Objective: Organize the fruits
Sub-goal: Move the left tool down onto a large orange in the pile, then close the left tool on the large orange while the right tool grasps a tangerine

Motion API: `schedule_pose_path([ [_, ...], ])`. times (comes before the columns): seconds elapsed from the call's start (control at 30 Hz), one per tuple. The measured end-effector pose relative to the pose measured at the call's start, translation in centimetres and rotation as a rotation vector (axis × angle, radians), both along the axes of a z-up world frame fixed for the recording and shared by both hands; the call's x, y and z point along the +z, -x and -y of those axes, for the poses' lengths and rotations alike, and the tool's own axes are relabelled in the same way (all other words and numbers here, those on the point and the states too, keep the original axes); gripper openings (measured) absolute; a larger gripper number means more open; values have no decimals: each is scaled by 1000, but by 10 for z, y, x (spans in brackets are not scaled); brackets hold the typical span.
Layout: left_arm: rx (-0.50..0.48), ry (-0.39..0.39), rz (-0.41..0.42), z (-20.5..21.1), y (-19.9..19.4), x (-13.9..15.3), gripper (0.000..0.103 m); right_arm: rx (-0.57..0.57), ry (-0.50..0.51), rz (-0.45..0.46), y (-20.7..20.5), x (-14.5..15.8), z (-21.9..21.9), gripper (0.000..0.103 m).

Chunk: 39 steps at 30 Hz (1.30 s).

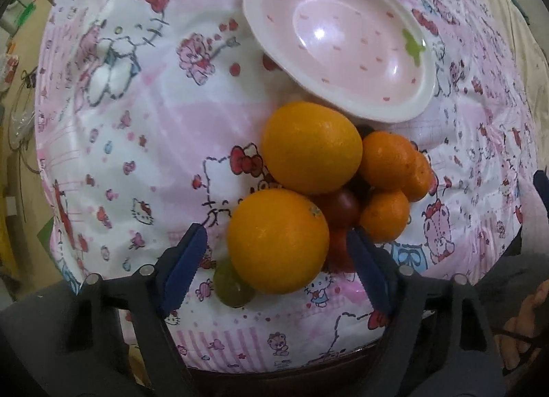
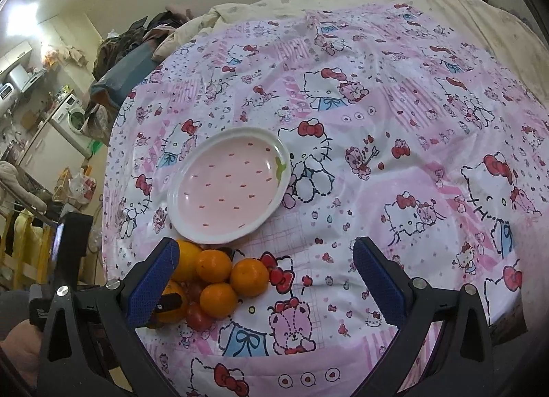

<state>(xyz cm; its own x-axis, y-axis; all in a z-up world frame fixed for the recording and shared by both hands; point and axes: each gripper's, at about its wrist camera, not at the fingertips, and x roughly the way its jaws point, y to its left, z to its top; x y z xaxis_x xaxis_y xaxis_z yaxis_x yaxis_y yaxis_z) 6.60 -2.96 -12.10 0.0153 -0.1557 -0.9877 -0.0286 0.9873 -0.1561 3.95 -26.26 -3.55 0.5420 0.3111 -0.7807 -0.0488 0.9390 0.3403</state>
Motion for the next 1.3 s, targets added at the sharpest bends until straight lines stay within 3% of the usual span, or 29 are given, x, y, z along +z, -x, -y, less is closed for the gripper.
schedule_pose_path([
  [0.03,5,-1,-9,1,0,-2,67,0,-3,-1,0,0,0,103],
  [0.13,24,19,-18,2,-1,-4,56,2,-7,-6,-1,-1,1,103],
  [0.37,36,57,14,-5,7,9,53,7,-3,-17,-2,-4,1,103],
  [0.53,29,112,109,-13,14,51,53,0,-17,-56,-5,-12,6,103],
  [0.6,29,128,161,-19,16,66,53,-6,-41,-89,-8,-19,10,98],
  [0.67,48,136,219,-28,18,80,53,-3,-71,-143,-14,-29,12,88],
  [0.8,95,113,316,-42,25,83,53,38,-153,-311,-28,-62,7,73],
  [1.03,148,165,281,-51,21,70,53,97,-172,-444,-39,-99,-17,64],
  [1.23,149,169,273,-53,25,68,53,119,-172,-453,-46,-110,-29,62],
  [1.27,146,170,274,-53,27,69,53,123,-173,-451,-47,-111,-29,57],
  [1.3,142,170,277,-52,27,70,53,131,-174,-450,-47,-112,-29,45],
])
